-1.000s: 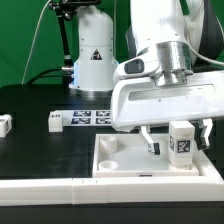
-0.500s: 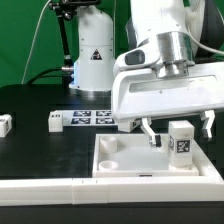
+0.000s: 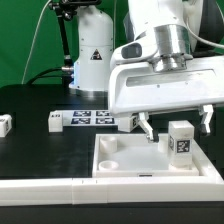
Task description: Assemble one leg
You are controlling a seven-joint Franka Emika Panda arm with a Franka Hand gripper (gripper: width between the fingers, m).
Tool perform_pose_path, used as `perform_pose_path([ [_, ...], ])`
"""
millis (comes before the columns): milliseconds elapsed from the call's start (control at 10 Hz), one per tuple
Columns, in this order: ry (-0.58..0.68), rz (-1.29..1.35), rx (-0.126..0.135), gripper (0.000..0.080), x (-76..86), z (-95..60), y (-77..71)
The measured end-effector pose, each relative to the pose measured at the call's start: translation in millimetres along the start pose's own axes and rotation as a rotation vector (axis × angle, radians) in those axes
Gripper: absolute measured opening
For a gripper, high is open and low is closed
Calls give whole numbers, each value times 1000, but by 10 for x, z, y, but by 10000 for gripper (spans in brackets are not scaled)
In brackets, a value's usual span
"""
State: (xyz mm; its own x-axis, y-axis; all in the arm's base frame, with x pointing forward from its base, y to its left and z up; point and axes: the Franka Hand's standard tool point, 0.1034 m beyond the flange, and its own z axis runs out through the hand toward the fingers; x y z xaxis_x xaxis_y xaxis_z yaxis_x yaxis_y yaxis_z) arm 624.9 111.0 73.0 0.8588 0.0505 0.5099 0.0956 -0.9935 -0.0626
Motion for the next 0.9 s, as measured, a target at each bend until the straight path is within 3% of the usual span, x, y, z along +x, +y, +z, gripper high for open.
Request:
perform_pose_path([
  [100,-3,1,1,649,-1,1,0],
  [200,-80,6,20,649,-71,28,-31],
  [600,-438,54,78,649,-27,-9,-82],
  [900,-468,46,79,649,17,20,-52],
])
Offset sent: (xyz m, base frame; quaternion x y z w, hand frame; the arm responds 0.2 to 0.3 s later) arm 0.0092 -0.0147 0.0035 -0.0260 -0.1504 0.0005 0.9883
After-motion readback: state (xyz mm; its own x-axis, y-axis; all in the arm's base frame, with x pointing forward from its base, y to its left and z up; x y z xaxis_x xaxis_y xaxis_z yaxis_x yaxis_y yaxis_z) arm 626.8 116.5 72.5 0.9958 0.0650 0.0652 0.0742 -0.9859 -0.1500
